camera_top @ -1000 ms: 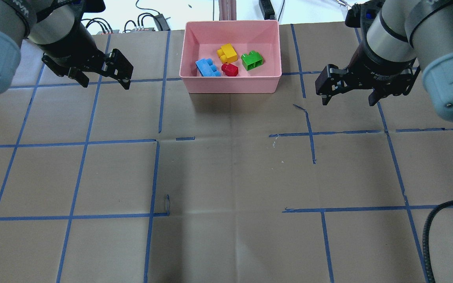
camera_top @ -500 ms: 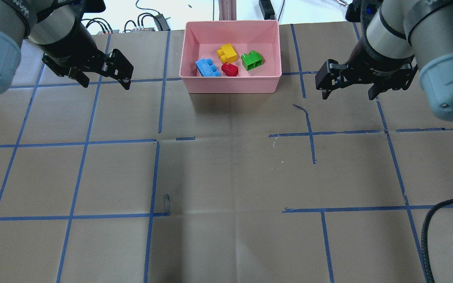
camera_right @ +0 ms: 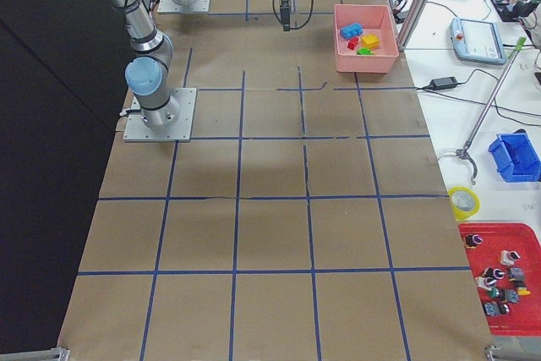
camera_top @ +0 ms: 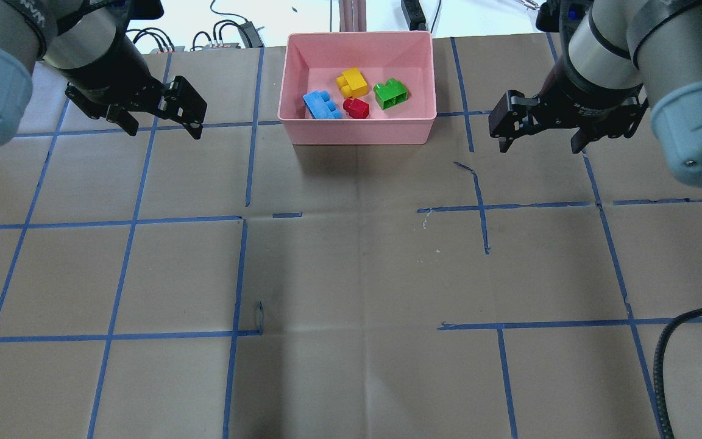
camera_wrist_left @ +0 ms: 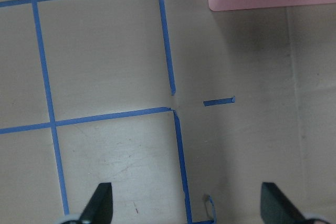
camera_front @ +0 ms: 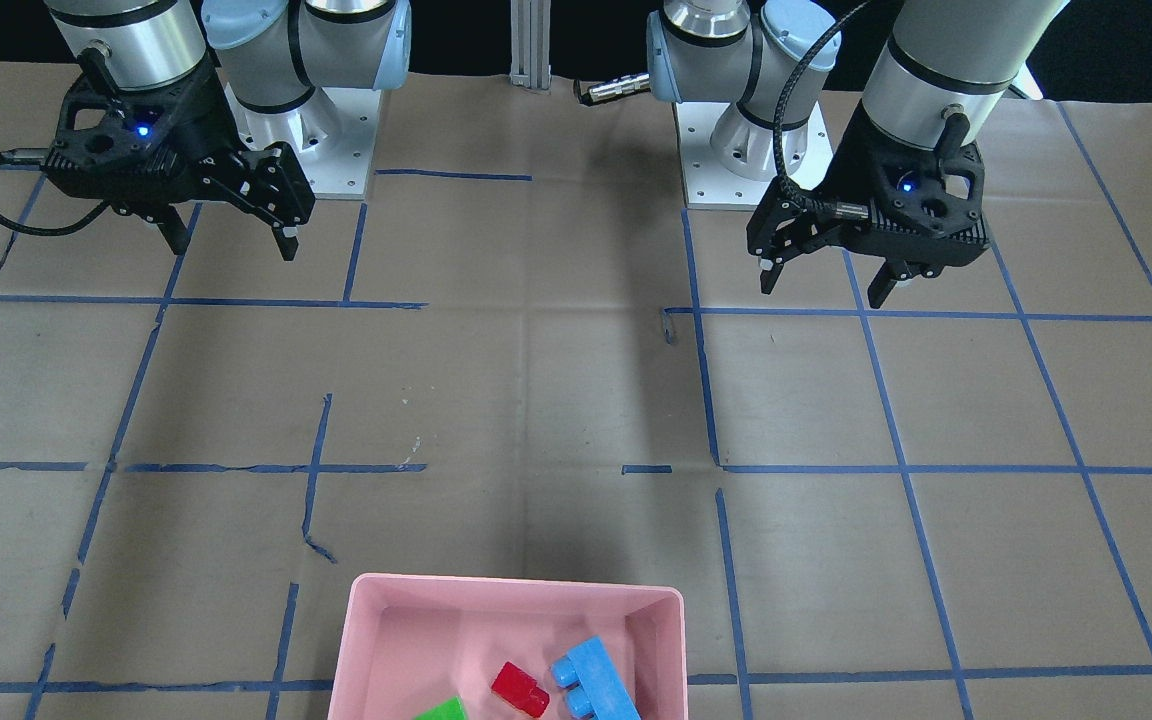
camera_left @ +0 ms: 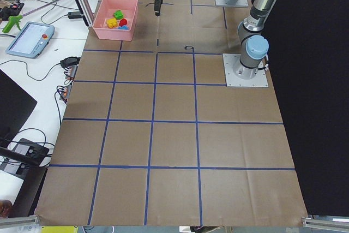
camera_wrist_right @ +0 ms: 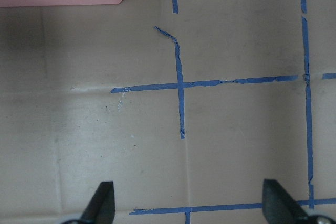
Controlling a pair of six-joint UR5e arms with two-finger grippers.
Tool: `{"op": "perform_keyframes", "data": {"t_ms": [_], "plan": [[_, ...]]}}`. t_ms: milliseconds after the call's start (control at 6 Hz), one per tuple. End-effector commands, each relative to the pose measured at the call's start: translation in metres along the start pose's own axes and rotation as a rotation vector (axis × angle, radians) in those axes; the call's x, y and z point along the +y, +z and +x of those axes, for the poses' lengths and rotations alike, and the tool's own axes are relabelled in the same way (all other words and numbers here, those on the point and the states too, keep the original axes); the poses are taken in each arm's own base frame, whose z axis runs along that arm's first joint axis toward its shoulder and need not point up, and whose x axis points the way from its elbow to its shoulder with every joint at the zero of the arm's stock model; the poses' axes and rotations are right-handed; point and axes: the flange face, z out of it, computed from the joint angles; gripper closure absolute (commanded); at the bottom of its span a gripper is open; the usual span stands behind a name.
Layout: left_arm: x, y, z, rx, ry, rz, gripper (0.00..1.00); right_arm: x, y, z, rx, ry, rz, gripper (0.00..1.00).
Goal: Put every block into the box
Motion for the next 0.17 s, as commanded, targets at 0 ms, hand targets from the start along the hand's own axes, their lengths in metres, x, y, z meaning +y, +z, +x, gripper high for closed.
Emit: {"op": "perform_keyframes", "data": {"t_ms": [0], "plan": [[0.0,0.0,0.0,0.0,0.0,0.0,0.01,0.0008,0.0018,-0.0001,-0.001,0.002,-0.006,0.0]]}}
